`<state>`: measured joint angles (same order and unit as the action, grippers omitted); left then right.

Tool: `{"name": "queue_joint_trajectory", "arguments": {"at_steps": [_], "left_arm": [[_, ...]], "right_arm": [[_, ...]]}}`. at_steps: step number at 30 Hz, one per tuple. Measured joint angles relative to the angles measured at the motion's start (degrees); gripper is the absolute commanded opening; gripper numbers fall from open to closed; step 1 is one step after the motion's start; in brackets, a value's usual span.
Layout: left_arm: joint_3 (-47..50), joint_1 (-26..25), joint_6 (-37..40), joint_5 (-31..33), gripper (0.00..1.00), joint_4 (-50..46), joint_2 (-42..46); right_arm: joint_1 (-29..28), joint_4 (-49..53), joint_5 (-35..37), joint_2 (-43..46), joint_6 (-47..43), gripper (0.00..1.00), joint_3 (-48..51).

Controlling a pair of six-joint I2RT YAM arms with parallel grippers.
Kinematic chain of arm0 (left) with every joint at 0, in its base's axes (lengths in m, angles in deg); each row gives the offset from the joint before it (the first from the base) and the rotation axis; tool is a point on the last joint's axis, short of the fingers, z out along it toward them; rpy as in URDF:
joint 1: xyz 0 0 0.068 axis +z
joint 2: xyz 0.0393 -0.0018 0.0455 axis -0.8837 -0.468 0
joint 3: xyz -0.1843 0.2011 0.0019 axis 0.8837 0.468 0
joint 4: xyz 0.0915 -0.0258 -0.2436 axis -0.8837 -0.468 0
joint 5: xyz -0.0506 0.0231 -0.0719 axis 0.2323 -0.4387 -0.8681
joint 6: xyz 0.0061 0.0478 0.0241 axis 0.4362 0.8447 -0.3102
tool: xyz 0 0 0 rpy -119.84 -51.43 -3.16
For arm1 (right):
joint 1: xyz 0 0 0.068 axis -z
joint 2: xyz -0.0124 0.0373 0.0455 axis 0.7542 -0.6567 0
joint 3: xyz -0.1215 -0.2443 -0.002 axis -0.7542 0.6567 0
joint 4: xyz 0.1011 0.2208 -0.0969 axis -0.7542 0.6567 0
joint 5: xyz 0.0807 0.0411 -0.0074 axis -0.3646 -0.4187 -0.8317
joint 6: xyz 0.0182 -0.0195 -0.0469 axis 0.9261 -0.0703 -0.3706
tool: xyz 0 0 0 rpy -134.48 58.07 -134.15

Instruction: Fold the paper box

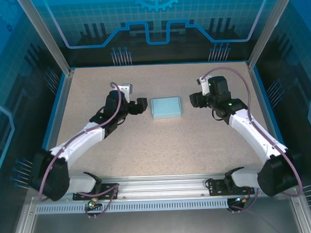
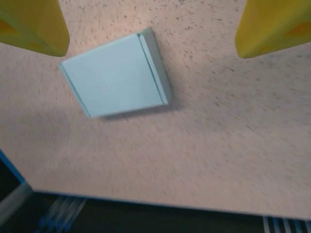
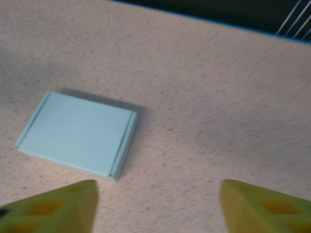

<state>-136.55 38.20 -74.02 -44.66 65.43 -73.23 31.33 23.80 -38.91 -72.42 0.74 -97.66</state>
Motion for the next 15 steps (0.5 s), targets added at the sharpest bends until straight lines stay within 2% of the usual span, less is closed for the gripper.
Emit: {"name": "queue_joint_trajectory", "arguments": {"at_steps": [3, 10, 15], "left_arm": [[3.3, 0.1, 2.3, 4.4, 0.99, 0.8, 6.0], [12.3, 1.1, 7.2, 14.0, 0.99, 4.9, 15.5], [16.8, 4.1, 9.5, 18.4, 0.99, 8.1, 17.2]], "right_arm": [[0.0, 0.0, 3.4, 2.3, -1.8, 1.0, 0.1], [0.8, -2.4, 8.9, 6.3, -3.0, 1.0, 4.6], [2.1, -5.3, 11.0, 6.1, -2.6, 1.0, 9.2]]}}
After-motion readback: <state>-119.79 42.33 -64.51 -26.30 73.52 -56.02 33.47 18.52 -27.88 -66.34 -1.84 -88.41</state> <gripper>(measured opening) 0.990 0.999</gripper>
